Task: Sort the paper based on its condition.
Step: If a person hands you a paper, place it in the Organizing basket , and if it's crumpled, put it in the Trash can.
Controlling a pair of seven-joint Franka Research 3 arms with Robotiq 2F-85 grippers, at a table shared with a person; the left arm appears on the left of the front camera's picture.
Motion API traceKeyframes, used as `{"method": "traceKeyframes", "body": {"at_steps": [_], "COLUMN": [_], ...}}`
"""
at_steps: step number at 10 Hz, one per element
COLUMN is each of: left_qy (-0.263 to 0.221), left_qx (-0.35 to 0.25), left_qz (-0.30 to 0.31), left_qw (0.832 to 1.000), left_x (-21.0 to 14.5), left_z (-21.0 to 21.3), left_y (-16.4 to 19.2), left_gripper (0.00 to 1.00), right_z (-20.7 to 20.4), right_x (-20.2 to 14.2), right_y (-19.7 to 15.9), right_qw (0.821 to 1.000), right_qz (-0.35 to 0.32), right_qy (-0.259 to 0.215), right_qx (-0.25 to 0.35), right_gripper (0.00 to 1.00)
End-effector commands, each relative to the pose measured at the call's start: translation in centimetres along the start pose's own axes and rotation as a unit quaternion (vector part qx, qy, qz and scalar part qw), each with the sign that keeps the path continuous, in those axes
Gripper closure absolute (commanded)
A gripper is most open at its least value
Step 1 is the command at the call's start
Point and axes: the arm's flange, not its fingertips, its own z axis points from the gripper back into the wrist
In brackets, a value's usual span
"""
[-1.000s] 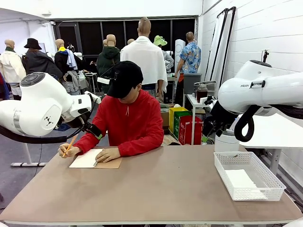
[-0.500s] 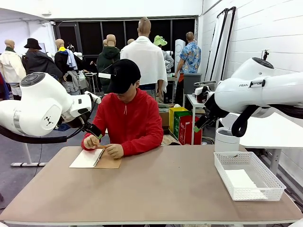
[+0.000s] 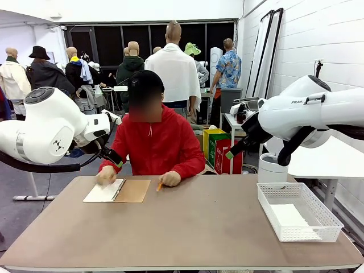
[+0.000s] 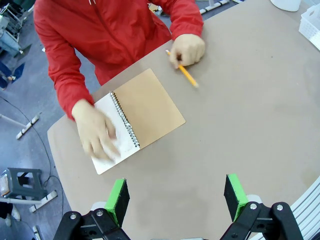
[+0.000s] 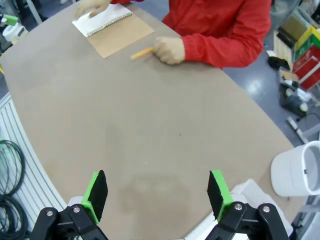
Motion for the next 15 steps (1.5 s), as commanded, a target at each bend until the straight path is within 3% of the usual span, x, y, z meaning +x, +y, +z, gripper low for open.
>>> {"method": "traceKeyframes", "body": {"at_steps": [1, 15], "left_qy": [-0.002, -0.002], "left_qx": [0.000, 0.000], "left_qz": [-0.001, -0.001], "left_qw": [1.000, 1.000], "left_x": [0.0, 0.0], "left_z": [0.0, 0.0], "left_y": [0.0, 0.0], "left_gripper": [0.00, 0.00], "right_z": [-0.9, 0.0], "right_x": [-1.1, 0.0], "right_y": [0.2, 0.0], "right_qw": [1.000, 1.000], "right_qz": [0.006, 0.000], "right_qy": [-0.014, 0.000], "right_qx": [0.014, 0.000], "right_gripper": [0.00, 0.00]}}
